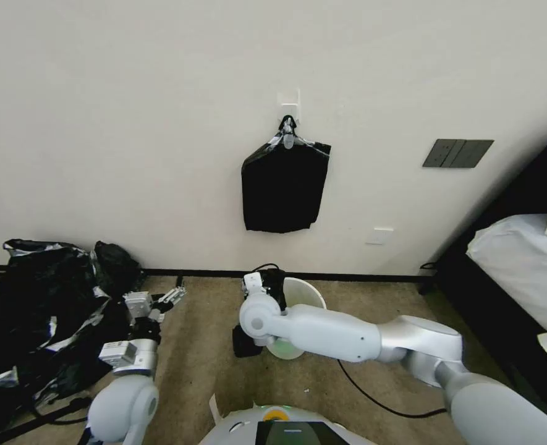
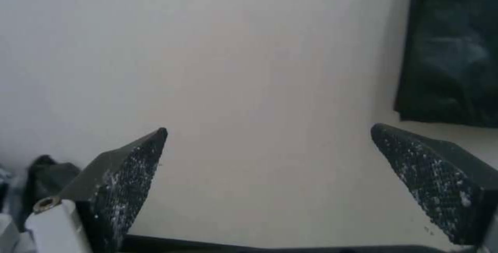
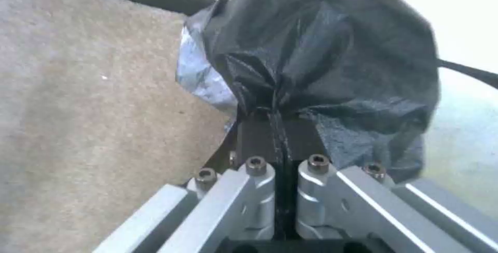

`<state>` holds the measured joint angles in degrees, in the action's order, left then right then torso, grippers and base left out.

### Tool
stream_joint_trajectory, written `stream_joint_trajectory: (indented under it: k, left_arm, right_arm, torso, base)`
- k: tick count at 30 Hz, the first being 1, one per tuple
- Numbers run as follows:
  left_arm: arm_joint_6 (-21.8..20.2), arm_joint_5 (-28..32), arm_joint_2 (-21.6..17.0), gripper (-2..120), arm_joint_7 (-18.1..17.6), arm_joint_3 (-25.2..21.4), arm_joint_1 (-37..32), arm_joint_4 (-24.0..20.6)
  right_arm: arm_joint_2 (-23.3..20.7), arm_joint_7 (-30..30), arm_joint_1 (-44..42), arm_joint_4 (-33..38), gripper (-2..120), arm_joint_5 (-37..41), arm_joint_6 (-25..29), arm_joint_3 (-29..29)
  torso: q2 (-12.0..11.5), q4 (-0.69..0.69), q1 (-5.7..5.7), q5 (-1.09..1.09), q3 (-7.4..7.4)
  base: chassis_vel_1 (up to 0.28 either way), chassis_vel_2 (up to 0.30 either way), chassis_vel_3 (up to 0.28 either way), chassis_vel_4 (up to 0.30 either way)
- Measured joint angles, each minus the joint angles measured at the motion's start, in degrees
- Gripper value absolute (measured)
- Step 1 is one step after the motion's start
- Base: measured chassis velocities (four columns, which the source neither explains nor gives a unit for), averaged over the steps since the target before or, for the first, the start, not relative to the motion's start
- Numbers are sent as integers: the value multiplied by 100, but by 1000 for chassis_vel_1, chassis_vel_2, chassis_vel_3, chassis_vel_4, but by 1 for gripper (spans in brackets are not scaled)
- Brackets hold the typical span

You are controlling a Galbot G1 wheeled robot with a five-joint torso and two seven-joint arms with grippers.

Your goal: Place a trash bag onto the trash bin.

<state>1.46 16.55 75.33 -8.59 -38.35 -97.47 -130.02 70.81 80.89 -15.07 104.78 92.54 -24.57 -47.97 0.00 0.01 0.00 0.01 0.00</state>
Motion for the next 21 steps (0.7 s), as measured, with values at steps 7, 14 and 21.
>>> stream_joint_trajectory:
  k: [7,14,21]
  left_arm:
    - [-340,-19,-164,100,-1,746,286,137]
    - [-660,22,-301,100,-22,1342,550,288]
    - [-1194,406,-566,100,-60,1877,925,398]
  right_arm:
    - [-607,-70,144,573,0,450,-21,417]
    - [-1156,-239,152,968,0,769,-116,776]
    - [-1649,-852,54,1366,0,781,-331,948]
  torso:
    - [0,-1,0,1,0]
    - [0,0,0,1,0]
    - [0,-2,0,1,0]
  base:
    - [0,0,0,0]
    - [0,0,0,0]
    - [0,0,0,0]
